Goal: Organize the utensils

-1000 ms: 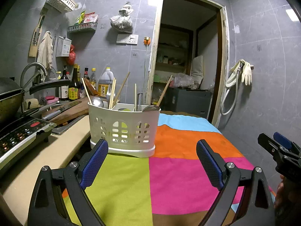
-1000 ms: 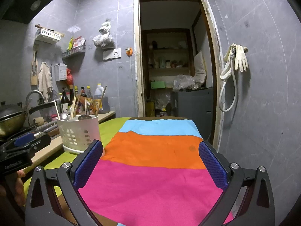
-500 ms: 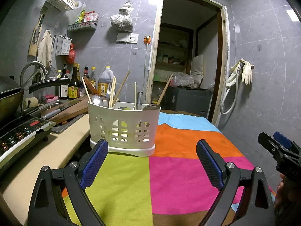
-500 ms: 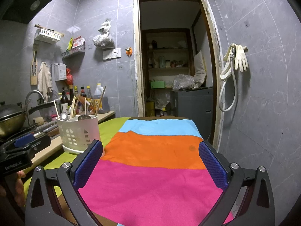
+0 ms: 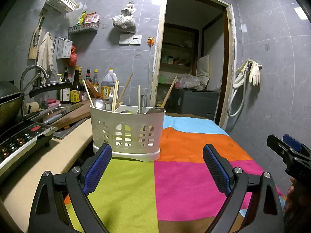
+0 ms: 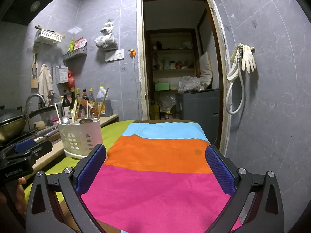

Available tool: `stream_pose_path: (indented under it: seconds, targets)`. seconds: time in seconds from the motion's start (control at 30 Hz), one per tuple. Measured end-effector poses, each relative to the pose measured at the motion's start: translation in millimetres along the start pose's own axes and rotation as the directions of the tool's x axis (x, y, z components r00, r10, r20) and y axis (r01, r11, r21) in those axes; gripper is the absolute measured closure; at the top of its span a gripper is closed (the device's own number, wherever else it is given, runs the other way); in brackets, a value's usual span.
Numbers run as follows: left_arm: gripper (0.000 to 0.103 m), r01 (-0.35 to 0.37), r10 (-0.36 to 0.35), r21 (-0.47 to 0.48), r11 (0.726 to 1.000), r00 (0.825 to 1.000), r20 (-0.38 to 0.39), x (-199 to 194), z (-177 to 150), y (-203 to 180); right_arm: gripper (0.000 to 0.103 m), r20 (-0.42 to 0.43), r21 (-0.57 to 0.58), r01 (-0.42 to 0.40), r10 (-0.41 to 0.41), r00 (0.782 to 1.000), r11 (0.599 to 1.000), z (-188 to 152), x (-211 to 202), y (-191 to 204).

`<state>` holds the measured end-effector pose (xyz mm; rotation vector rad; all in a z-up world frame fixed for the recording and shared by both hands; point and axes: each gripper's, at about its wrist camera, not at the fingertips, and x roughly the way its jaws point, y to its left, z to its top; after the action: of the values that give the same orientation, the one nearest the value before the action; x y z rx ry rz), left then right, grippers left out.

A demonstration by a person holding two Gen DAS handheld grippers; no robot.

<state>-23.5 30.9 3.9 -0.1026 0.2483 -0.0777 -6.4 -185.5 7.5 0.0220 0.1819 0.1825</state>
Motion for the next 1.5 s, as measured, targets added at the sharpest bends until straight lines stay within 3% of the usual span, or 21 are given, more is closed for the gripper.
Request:
stream_pose_path:
  seconds: [1.5]
  targets:
    - [0.011,-0.002,0.002,0.013,1.000,1.000,-0.021,8.0,-5.3,8.5,0.000,-0.022,0.008,0.005,-0.005,1.000,1.000,-3.8,2.4,0.7]
